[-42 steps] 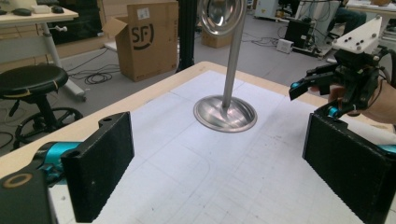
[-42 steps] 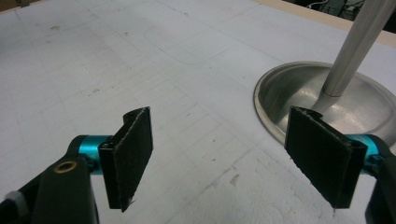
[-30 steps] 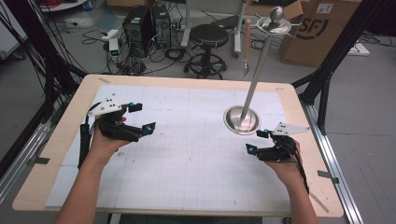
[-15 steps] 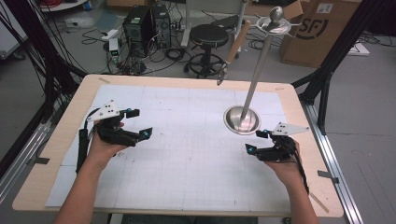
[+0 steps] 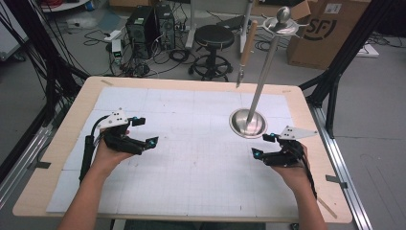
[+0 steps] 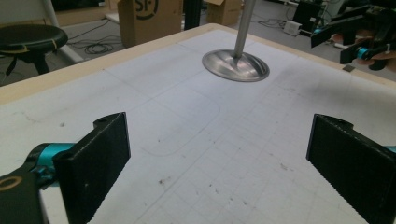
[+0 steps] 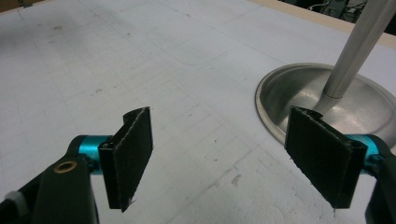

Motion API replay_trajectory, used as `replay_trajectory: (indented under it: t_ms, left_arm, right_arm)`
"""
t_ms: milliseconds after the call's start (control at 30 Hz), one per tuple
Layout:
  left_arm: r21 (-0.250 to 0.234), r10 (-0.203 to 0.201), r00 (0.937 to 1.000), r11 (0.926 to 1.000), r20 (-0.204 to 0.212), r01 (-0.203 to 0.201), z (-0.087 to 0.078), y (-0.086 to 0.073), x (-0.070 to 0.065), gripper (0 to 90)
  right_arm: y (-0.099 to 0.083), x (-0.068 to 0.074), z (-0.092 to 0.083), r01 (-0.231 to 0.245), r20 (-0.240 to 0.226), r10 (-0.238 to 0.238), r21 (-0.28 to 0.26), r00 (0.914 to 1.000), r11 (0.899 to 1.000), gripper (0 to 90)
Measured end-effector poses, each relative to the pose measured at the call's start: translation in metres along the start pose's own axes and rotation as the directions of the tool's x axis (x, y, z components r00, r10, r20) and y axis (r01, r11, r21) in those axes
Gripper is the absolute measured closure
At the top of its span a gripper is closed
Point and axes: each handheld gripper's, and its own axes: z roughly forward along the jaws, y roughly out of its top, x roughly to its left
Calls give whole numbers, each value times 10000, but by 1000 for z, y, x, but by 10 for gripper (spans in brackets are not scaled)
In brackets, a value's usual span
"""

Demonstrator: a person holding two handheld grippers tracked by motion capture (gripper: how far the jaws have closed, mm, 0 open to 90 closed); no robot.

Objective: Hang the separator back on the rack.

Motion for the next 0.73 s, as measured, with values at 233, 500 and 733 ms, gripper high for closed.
replay_trajectory:
  t_ms: [233,500,733]
  left_arm:
    - [-108,-158,9998,9998,-137,157,-4,-2,4,69]
    - [3,-200,9997,9998,-153,200,-3,-4,6,69]
    - [357,-295,9992,9989,-263,304,0,-9,9,68]
  right_arm:
    - [0,0,2,-12,-2,13,74,10000,10000,222]
    - [0,0,2,-19,-4,19,57,10000,10000,222]
    - [0,-1,2,-47,-18,47,27,10000,10000,221]
